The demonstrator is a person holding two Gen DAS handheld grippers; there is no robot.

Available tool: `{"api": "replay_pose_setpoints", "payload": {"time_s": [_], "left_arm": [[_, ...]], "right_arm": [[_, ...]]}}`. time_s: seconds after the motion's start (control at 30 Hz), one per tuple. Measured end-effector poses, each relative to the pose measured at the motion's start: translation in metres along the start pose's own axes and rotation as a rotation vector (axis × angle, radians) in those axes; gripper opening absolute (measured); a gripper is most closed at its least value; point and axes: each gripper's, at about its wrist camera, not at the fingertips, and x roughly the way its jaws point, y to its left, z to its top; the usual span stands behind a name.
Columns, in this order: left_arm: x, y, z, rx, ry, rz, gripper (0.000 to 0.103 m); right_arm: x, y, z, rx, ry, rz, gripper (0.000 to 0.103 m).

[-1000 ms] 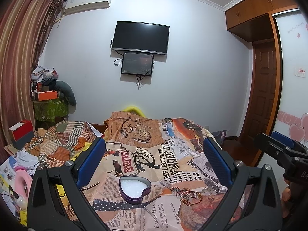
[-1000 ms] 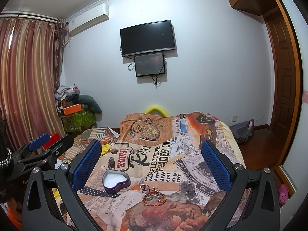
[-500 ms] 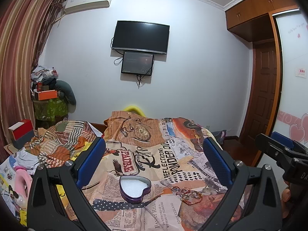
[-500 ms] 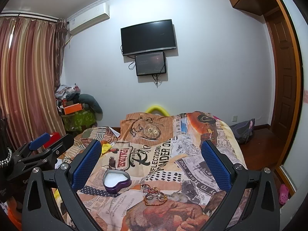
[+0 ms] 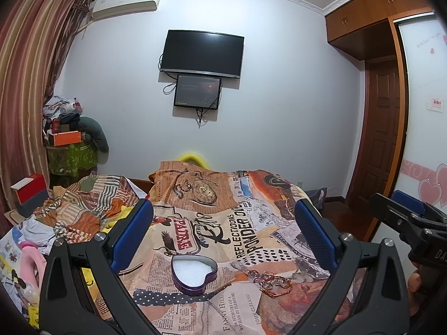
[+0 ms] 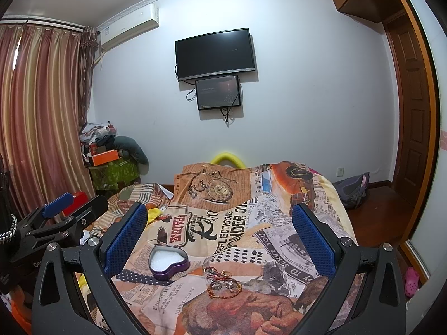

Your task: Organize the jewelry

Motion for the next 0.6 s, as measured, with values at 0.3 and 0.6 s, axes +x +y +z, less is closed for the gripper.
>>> {"api": "replay_pose_setpoints", "payload": {"time_s": [0.3, 0.6], "left_arm": [[0.003, -0.001, -0.001, 0.002, 0.003, 0.002, 0.102], [0.024, 0.002, -0.008, -0.018, 0.054, 0.013, 0.102]], "right_arm": [[0.002, -0.001, -0.003, 0.000, 0.003, 0.003, 0.103], [0.020, -0.016, -0.014, 0.008, 0.046, -0.018, 0.103]]}}
